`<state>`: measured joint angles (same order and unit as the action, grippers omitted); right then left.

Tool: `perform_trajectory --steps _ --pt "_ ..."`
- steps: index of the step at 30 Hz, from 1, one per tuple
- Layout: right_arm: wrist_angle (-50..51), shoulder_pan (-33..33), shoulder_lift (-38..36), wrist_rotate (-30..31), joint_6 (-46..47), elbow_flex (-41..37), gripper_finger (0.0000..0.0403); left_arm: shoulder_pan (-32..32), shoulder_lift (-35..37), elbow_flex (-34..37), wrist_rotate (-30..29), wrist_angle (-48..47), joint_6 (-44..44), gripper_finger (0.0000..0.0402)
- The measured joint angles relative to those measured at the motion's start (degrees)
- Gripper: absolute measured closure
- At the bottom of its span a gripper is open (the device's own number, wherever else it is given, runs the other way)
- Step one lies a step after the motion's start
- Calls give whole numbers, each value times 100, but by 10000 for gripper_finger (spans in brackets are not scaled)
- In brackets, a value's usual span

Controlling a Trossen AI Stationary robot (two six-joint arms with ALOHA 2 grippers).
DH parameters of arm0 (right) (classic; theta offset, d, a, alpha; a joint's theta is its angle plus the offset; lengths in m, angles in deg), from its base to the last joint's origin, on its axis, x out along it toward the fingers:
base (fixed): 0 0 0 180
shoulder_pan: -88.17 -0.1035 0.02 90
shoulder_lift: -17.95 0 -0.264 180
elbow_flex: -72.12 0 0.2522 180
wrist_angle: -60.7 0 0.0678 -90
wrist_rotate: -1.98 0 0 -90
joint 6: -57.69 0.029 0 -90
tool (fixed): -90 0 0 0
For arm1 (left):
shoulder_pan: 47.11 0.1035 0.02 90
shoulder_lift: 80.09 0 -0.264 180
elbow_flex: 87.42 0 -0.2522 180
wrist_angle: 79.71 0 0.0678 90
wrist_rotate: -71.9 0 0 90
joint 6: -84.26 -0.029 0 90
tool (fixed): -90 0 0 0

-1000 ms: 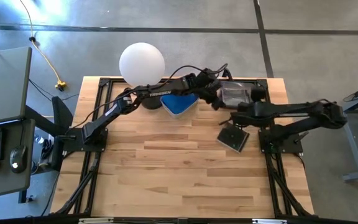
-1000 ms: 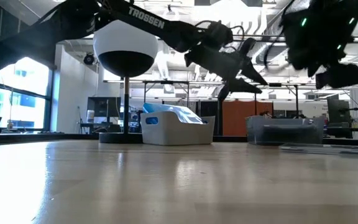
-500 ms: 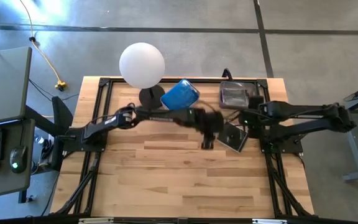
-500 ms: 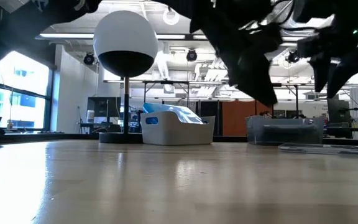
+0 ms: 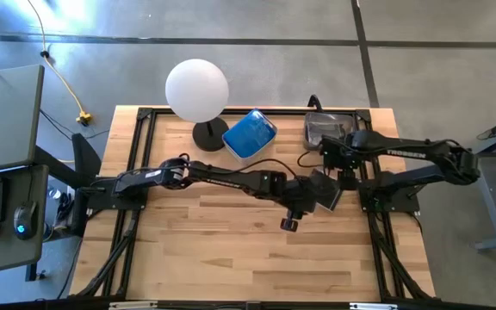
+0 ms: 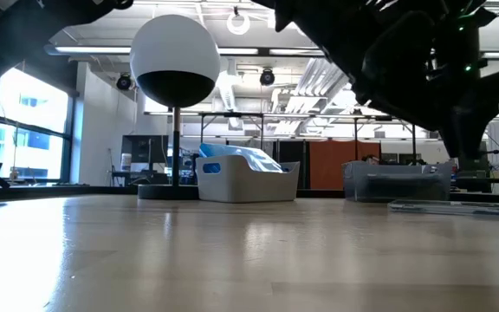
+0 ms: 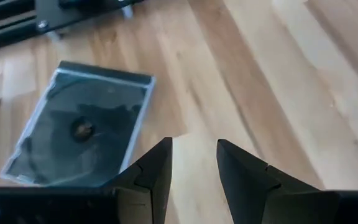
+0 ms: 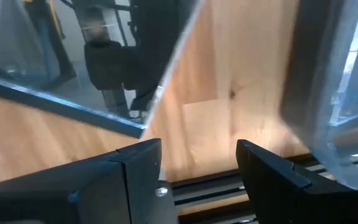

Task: Pick & place jewel cases by type
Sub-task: Put the black CD case into the black bin

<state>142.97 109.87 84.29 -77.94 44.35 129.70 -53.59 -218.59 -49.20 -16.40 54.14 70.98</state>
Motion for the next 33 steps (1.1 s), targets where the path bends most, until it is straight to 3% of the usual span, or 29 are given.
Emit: perform_trajectory --steps 9,15,22,28,31,33 --pt "-54 385 155 -530 -38 -4 199 7 -339 -17 -725 347 -616 278" --pt "-55 766 154 -1989 -577 -7 199 -93 -735 6 -953 402 -1379 278" --pt "-749 1259 156 -1887 -523 55 199 -146 -846 0 -2209 700 -1661 278" --pt "-1091 1427 154 -940 457 541 199 -152 -846 0 -2350 676 -1535 278" --pt "-1456 1489 154 -1251 1801 855 199 -157 -846 0 -2349 636 -1473 278" --pt "-1489 1508 149 -1679 2088 984 199 -157 -846 0 -2386 619 -1471 278"
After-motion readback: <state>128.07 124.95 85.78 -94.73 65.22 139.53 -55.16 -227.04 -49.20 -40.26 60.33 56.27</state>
